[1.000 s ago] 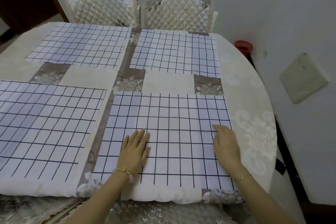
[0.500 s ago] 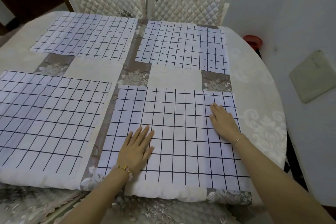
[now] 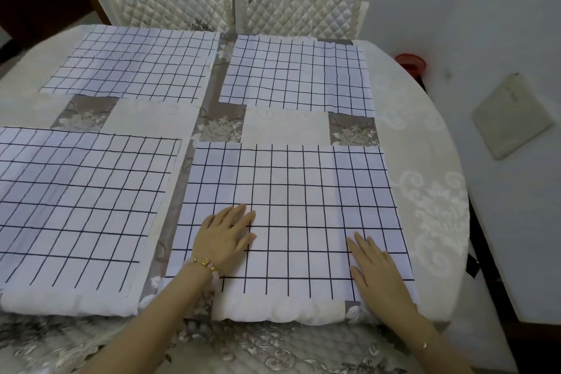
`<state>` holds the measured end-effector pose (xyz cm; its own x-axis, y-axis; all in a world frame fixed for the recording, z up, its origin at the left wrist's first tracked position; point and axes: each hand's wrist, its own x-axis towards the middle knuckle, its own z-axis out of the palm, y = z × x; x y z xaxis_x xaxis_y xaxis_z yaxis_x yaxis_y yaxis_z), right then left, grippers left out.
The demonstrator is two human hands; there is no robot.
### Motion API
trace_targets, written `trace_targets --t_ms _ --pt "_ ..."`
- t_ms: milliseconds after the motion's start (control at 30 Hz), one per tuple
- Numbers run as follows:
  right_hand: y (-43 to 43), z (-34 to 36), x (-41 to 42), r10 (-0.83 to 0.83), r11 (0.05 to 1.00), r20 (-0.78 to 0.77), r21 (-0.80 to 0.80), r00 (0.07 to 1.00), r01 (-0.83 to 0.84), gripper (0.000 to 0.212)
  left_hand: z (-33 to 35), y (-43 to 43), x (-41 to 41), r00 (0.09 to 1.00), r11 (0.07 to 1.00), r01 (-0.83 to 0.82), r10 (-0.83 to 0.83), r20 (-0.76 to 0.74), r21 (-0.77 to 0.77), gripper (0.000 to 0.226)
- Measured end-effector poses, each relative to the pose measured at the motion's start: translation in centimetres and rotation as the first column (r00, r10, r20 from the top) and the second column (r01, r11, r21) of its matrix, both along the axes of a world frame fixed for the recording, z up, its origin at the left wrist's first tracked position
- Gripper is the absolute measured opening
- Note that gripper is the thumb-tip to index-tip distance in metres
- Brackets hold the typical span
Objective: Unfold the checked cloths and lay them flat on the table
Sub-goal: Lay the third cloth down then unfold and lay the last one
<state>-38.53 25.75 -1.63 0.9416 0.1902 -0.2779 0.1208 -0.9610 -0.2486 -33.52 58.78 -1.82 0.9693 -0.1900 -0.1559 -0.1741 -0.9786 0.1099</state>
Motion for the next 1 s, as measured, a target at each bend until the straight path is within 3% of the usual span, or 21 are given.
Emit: trace_targets --t_ms 100,267,500,600,767,900,1000 --pt "-0.5 -0.3 -0.6 -0.023 1.0 -0.025 0.018 0.999 0.024 0.095 0.7 1.1 0.4 0.997 0.996 -0.07 0.071 0.017 -0.062 0.065" --pt "-0.3 0.0 -0.8 -0.024 0.999 -0.038 0.024 0.999 0.025 0.083 1.4 3.3 0.0 0.98 0.976 -0.196 0.193 -0.043 -0.09 0.091" --pt "-0.1 0.2 -0.8 -0.036 0.999 -0.034 0.036 0.999 0.037 0.076 0.6 3.8 -1.8 0.975 0.989 -0.145 0.143 -0.169 0.003 0.12" --pt "-0.1 0.9 -0.8 -0.037 0.999 -0.051 0.026 0.998 0.038 0.055 0.6 4.1 -1.6 0.975 0.989 -0.144 0.139 -0.176 -0.018 0.113" --pt "-0.2 2.5 -0.7 -0.093 0.973 -0.147 0.195 0.985 0.121 0.054 1.3 4.4 -1.2 0.978 0.994 -0.106 0.1 -0.181 -0.019 0.106" --pt "-0.5 5.0 -0.8 -0.294 0.802 -0.219 0.472 0.93 0.365 0.043 1.5 4.3 -1.3 0.98 0.993 -0.111 0.103 -0.171 -0.036 0.074" --pt "-1.6 6.4 -2.1 -0.419 0.693 -0.204 0.558 0.885 0.457 0.032 2.1 3.2 -1.6 0.988 0.984 -0.138 0.128 -0.087 -0.115 0.062"
